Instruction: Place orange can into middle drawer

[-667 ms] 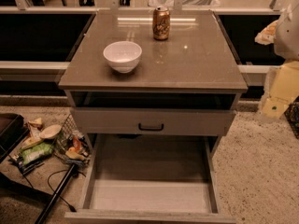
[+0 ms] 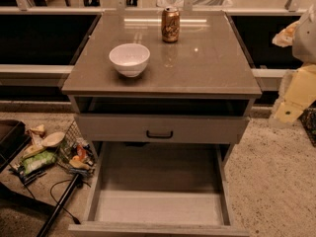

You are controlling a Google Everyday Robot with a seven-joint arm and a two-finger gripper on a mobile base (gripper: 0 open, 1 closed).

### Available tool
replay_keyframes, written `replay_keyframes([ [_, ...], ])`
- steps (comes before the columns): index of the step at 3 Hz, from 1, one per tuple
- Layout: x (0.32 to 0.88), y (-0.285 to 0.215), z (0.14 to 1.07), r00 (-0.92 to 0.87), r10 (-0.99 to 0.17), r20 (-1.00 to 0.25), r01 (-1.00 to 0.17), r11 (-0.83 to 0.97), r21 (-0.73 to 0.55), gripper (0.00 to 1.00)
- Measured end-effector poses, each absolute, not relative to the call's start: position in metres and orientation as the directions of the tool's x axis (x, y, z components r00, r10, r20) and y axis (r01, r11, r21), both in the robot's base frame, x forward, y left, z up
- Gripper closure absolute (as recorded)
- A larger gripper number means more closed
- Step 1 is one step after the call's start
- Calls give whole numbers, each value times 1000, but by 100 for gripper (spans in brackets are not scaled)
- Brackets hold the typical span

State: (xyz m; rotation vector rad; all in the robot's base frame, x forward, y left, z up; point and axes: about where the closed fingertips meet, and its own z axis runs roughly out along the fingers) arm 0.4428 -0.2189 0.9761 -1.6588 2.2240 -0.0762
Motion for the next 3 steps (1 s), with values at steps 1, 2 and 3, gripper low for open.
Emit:
replay_keyframes([
  [1,482,-217,960,-280,-869,-407,-884,399,-243,0],
  [2,561,-201,952,-277,-746,-606,-844,490,-217,0],
  [3,631,-181,953,-245,-596,-765,-809,561,-178,0],
])
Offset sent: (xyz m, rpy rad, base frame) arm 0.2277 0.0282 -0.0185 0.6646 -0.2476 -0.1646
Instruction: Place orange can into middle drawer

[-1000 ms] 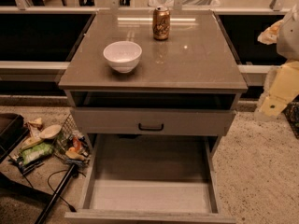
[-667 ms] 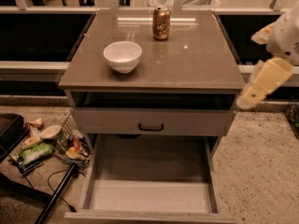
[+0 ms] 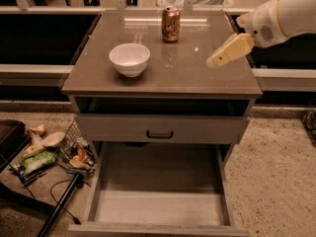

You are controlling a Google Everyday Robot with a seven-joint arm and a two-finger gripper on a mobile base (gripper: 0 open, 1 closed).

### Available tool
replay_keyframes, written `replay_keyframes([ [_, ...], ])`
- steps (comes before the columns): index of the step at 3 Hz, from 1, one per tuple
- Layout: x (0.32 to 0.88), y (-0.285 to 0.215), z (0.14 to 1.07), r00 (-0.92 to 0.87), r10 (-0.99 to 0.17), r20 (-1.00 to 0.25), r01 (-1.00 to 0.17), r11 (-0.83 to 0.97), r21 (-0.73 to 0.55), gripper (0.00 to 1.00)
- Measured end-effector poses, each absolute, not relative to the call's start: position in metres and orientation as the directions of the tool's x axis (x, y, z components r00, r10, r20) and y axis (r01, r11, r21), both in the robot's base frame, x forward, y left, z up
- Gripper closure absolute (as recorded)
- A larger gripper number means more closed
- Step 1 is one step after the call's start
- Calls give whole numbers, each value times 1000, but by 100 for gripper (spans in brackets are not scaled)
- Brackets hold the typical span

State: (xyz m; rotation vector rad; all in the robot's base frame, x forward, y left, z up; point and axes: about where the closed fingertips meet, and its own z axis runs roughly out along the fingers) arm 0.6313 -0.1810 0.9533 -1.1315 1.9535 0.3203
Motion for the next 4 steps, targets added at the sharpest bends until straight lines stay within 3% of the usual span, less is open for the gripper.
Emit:
replay_keyframes([
  [2,699,-155,949,-243,-423,-873,-756,646,-102,0],
  [4,727,-144,938,-250,-384,-889,-751,656,-72,0],
])
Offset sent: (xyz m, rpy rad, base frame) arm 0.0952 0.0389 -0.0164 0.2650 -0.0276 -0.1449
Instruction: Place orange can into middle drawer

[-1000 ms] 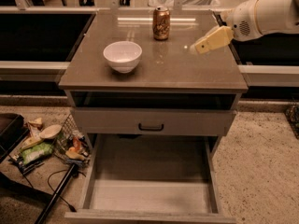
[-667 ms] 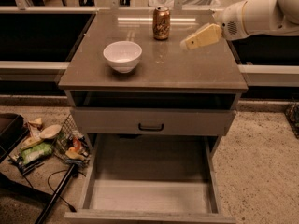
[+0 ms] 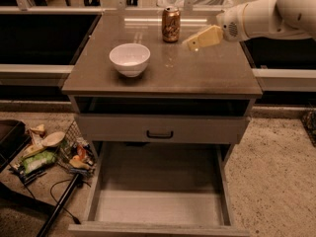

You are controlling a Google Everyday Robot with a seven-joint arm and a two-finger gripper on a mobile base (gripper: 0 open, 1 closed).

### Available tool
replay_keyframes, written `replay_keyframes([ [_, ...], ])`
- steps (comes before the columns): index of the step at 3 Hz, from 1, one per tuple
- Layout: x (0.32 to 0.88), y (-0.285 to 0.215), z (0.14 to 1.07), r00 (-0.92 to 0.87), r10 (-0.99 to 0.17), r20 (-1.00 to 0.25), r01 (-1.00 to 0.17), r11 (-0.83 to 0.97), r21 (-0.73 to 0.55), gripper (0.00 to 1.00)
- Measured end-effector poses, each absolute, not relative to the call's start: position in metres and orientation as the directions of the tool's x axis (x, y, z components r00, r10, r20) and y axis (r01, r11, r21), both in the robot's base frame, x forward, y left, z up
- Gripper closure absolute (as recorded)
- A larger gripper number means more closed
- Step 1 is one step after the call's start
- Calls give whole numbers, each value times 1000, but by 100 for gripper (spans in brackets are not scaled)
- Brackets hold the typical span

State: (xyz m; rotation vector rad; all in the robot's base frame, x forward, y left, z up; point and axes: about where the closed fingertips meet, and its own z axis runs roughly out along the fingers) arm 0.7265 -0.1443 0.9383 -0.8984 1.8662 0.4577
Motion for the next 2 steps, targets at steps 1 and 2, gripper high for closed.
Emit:
replay_keyframes([
  [1,782,-121,927,-234,-284,-930,-727,686,-27,0],
  [2,842,-110,922,-189,-185,-964,-687,727,-5,0],
])
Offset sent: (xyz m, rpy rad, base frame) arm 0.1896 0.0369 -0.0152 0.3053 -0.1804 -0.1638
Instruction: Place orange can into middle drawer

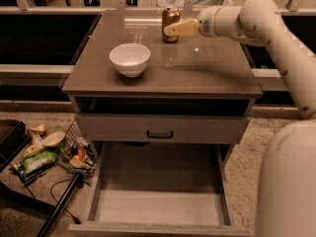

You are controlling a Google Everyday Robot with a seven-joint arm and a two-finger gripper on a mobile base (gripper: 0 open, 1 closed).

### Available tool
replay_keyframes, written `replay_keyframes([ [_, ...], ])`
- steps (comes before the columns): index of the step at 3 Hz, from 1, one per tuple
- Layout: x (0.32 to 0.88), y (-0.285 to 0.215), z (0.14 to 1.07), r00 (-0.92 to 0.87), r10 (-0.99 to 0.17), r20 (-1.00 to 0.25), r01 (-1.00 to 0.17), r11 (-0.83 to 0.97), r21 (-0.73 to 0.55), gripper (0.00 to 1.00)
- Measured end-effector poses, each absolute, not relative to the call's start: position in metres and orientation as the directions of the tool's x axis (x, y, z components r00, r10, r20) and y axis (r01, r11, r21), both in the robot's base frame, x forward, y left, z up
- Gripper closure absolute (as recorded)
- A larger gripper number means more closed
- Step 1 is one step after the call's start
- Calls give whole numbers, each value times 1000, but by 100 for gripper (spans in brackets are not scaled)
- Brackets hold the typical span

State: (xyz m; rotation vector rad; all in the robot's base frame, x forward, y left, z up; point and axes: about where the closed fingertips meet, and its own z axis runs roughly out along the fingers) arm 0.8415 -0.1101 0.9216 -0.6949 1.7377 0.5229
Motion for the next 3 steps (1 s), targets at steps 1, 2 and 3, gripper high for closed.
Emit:
replay_keyframes([
  [1,881,-109,924,-152,-149,-977,-653,757,-14,0],
  [2,909,-105,917,-145,-147,-979,-629,777,-23,0],
  [3,929,-86,900,-155,-139,-978,-632,775,-10,0],
])
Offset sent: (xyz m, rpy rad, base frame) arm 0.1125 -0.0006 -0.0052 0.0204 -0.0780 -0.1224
